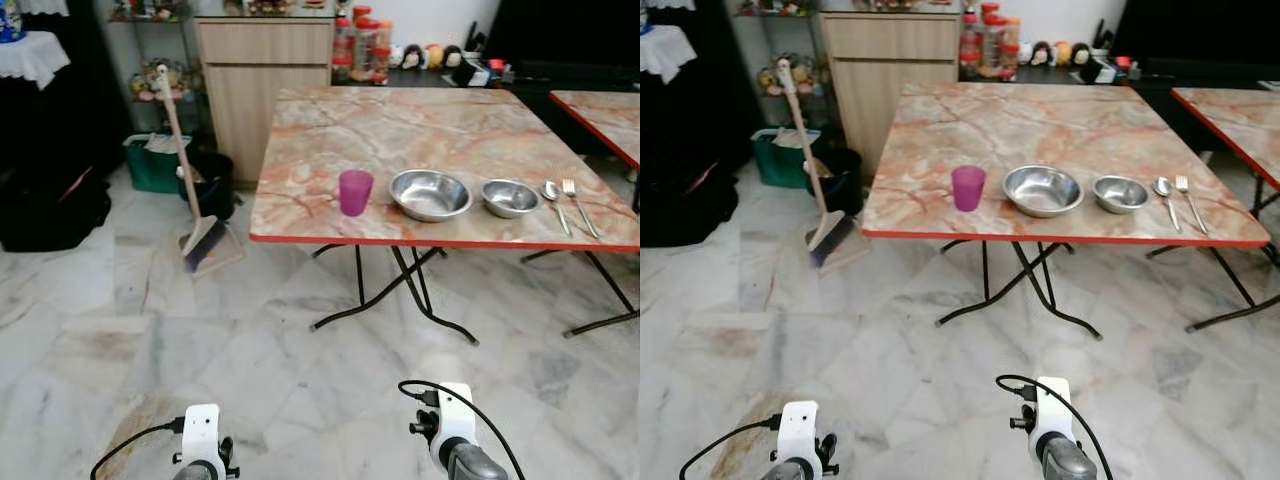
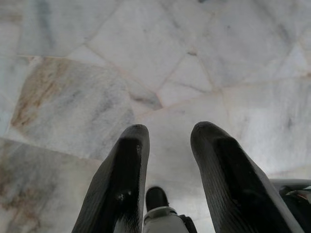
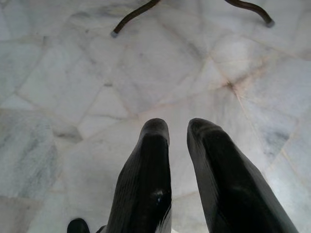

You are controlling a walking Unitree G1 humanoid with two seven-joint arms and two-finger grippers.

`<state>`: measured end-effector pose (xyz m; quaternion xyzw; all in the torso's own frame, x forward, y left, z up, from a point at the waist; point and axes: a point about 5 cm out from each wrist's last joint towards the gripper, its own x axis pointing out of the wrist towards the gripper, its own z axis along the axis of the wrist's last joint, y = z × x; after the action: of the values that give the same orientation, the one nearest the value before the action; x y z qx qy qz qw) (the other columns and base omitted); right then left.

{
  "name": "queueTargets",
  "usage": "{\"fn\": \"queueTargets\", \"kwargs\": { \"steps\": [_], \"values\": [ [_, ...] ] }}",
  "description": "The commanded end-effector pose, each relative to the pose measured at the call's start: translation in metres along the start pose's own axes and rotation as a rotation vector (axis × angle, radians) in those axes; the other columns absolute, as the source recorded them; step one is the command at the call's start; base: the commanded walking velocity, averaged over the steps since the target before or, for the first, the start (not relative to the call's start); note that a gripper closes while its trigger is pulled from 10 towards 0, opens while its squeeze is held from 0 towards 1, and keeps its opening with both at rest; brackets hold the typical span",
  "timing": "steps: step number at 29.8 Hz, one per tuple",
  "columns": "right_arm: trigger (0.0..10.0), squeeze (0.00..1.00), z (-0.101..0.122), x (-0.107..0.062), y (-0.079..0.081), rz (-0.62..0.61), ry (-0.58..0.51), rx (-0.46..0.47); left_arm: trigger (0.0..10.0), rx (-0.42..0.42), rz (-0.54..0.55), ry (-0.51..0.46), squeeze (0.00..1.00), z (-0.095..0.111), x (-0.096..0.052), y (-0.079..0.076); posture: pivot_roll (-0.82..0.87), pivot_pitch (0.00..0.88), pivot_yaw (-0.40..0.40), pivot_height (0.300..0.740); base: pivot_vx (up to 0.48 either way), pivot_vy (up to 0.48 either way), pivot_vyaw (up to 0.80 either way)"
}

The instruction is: Setting the table

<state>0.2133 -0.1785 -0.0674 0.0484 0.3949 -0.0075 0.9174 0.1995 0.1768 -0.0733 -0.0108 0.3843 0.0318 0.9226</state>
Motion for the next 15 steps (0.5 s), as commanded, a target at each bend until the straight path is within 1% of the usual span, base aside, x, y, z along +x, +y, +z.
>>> {"fn": "queueTargets", "kwargs": {
  "steps": [1, 2, 7, 15],
  "values": [
    [10.0, 0.00, 0.0015, 0.0002, -0.0010, -0.006, -0.007, 0.008, 10.0, 0.010, -0.001, 0.002, 0.00, 0.0007, 0.0004, -0.0015, 0.04, 0.000, -0.019, 0.740, 0.000, -0.480, -0.74],
    [10.0, 0.00, 0.0016, 0.0002, -0.0008, -0.005, -0.007, 0.008, 10.0, 0.000, 0.001, 0.001, 0.00, 0.0007, 0.0004, -0.0014, 0.04, 0.000, -0.019, 0.740, 0.000, 0.000, -0.73],
    [10.0, 0.00, 0.0016, 0.0000, -0.0011, -0.007, -0.012, 0.011, 10.0, 0.004, -0.002, -0.002, 0.00, 0.0010, 0.0004, -0.0013, 0.04, 0.000, -0.017, 0.740, 0.000, 0.000, -0.71],
    [10.0, 0.00, 0.0023, -0.0002, -0.0016, -0.010, -0.024, 0.017, 10.0, 0.002, 0.001, 0.005, 0.00, -0.0013, -0.0003, 0.0000, 0.04, 0.000, -0.018, 0.740, 0.000, 0.000, 0.00]
  ]
}}
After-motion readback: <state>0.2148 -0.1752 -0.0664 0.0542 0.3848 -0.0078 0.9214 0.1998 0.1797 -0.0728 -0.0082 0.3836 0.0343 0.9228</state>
